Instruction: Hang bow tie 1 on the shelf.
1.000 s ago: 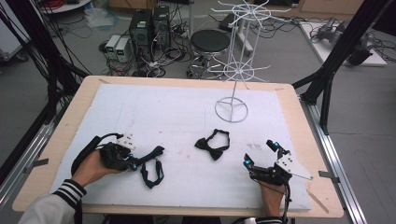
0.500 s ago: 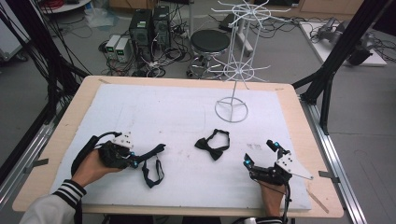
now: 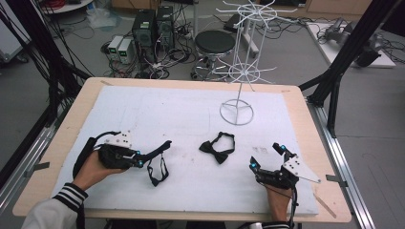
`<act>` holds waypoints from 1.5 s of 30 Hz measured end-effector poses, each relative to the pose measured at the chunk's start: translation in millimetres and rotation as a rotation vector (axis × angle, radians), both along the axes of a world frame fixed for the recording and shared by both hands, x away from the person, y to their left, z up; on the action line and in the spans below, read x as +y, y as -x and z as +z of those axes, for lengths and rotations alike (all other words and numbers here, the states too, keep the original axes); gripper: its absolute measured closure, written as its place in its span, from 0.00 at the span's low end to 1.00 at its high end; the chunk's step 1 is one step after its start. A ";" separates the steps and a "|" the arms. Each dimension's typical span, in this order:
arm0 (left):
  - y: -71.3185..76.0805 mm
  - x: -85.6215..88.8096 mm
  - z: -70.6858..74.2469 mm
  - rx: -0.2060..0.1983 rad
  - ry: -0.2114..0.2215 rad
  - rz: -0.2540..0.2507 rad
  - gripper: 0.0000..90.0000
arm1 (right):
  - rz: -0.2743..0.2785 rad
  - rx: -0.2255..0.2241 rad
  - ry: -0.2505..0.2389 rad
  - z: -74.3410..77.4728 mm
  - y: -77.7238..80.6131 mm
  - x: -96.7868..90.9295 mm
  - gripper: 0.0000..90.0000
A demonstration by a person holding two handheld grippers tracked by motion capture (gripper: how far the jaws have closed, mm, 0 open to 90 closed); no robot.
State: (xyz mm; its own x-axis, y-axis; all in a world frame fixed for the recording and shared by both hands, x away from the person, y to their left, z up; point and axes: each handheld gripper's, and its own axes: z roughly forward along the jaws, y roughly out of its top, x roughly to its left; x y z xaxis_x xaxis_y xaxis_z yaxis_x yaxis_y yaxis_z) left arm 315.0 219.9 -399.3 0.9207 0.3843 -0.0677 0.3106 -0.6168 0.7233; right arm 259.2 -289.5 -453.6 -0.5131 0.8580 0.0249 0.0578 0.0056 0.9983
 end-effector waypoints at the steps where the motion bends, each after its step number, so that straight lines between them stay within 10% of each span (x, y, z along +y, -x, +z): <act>1: -0.1 0.1 0.8 -0.004 0.009 -0.005 0.89 | 0.001 -0.001 0.000 0.1 -0.6 -0.1 0.01; 22: -12.1 -13.9 16.0 -0.057 0.185 -0.084 0.89 | 0.075 0.039 0.006 23.5 -10.2 2.2 0.01; 45: -16.9 -40.4 34.3 -0.086 0.352 -0.204 0.89 | 0.458 0.069 0.051 85.8 -40.7 31.3 0.05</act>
State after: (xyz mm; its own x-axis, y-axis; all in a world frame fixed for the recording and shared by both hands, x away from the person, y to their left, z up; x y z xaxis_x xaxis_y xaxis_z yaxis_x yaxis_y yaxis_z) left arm 332.0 179.5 -365.0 0.9836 0.1609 -0.0816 0.1367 -0.3695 0.9191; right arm 299.9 -258.2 -367.8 -0.8380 0.5444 0.0360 0.1041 0.0948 0.9900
